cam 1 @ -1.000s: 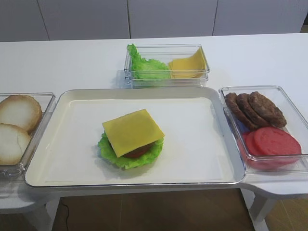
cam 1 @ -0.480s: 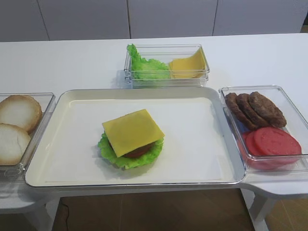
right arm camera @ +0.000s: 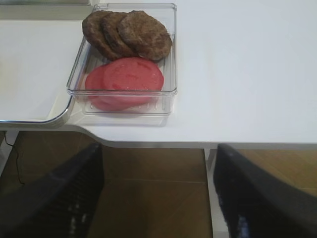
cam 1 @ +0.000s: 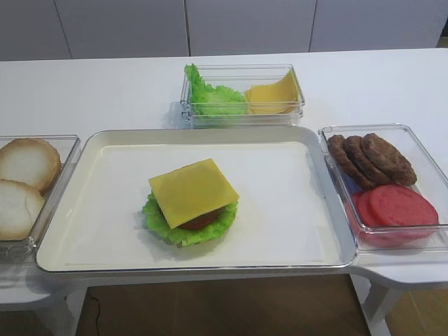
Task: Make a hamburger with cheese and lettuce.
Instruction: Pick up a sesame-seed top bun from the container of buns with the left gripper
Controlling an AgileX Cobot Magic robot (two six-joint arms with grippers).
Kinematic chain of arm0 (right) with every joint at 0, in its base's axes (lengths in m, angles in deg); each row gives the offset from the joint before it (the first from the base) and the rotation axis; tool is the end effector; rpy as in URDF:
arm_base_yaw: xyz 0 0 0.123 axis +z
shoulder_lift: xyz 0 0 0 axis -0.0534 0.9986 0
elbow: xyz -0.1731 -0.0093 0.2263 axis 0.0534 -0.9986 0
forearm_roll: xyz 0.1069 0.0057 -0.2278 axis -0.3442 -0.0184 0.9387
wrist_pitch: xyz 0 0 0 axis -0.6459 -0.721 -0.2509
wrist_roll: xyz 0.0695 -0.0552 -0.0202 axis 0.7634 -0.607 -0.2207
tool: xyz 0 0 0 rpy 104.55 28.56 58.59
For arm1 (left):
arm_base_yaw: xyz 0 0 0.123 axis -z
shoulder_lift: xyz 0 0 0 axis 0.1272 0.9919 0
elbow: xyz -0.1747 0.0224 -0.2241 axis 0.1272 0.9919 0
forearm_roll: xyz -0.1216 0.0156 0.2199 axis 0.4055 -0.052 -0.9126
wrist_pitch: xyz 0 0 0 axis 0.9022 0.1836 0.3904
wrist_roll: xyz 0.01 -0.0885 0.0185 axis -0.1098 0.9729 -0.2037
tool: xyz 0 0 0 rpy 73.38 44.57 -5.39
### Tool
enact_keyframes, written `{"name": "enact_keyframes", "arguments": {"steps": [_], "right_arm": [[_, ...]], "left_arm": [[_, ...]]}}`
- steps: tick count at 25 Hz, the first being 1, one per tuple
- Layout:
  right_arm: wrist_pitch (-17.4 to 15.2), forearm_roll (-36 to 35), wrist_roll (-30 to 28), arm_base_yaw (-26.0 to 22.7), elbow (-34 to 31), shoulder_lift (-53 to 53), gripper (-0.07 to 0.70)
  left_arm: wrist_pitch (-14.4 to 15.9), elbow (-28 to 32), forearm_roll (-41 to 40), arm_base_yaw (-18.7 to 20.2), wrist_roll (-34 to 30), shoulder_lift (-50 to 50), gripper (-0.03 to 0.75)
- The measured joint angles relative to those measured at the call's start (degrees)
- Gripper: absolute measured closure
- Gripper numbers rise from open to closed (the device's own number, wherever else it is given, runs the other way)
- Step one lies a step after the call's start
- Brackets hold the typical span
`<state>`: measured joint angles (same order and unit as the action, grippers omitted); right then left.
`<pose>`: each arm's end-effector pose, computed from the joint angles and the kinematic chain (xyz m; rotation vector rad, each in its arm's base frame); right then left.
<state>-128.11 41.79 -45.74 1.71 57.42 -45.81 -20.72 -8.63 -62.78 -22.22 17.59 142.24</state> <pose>-0.0095 0.0063 0.2647 -0.0967 2.1281 0.1539 0.2514 0.0523 0.2559 -0.4082 2.9703 -0.2115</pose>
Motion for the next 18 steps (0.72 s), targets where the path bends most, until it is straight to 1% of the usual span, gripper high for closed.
{"name": "enact_keyframes", "arguments": {"steps": [3,9,18], "right_arm": [[0.0,0.0,0.0,0.0,0.0,0.0,0.092],[0.0,0.0,0.0,0.0,0.0,0.0,0.092],[0.0,0.0,0.0,0.0,0.0,0.0,0.092]], "left_arm": [[-0.14,0.0,-0.93,0.17,0.0,0.0,0.34],[-0.29,0.0,-2.19,0.17,0.0,0.0,0.41],[-0.51,0.0,-2.33,0.17,0.0,1.56,0.419]]}}
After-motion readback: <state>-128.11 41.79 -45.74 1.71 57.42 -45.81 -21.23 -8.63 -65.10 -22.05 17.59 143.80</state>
